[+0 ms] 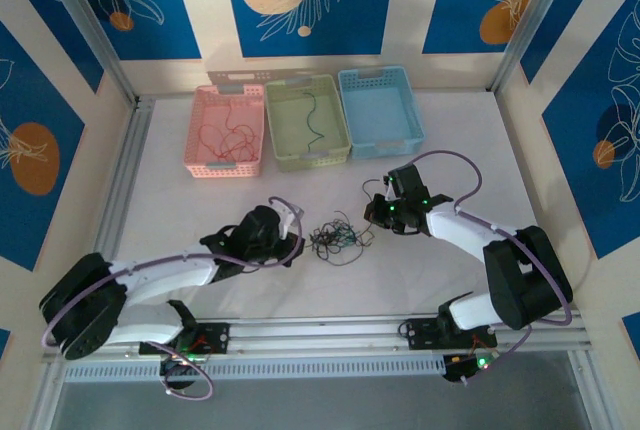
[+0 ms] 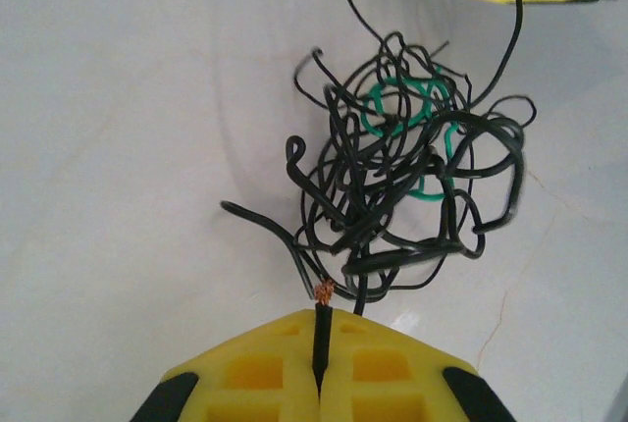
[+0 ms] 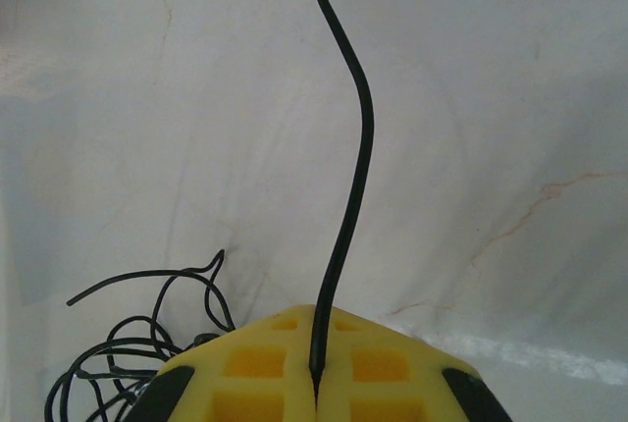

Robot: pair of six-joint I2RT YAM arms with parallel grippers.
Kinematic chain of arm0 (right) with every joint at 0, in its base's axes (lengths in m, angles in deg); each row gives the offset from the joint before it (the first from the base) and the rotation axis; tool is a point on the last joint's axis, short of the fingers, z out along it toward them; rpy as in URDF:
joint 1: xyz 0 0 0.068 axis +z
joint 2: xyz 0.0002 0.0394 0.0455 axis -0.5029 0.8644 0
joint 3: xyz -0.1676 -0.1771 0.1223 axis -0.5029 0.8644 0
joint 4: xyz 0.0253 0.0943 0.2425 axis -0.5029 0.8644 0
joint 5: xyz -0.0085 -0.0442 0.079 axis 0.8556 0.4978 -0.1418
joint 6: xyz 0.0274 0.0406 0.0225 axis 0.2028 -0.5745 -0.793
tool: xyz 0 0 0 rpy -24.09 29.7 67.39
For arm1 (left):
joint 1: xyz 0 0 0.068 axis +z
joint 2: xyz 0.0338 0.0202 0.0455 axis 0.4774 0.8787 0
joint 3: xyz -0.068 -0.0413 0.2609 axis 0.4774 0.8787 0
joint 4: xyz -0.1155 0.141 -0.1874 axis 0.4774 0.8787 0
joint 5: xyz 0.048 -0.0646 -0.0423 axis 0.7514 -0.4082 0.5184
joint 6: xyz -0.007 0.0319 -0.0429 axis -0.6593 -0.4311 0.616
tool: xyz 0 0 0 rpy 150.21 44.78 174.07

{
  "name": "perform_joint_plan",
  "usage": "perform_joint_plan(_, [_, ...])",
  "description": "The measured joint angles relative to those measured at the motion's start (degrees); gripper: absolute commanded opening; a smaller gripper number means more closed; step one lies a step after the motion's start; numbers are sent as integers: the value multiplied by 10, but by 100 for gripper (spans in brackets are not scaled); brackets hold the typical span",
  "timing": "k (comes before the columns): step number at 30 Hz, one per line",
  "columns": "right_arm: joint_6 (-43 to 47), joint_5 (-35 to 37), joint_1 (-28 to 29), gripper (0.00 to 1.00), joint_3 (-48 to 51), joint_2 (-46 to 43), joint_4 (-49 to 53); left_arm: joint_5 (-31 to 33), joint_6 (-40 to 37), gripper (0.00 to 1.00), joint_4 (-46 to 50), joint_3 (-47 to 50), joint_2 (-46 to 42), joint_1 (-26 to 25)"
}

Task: Untangle the cables

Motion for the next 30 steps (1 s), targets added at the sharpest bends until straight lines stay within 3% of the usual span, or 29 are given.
perform_joint_plan(6, [0,-1,-3,0,9,-10,-4,104,2,0,150,-33,-130,0])
perform_joint_plan(12, [-7,-10,-20,0,22,-22,-15,238,15,0,366,-158,-274,14])
perform_joint_plan(18, [-29,-111,1,0,12,-41,-75,304,15,0,536,-270,-344,14])
perform_joint_plan(24, [-44,-172,14,0,2,-54,-125,337,5,0,609,-333,-365,12])
perform_joint_plan(30, [-50,-189,16,0,2,-59,-141,337,-7,0,622,-339,-374,11])
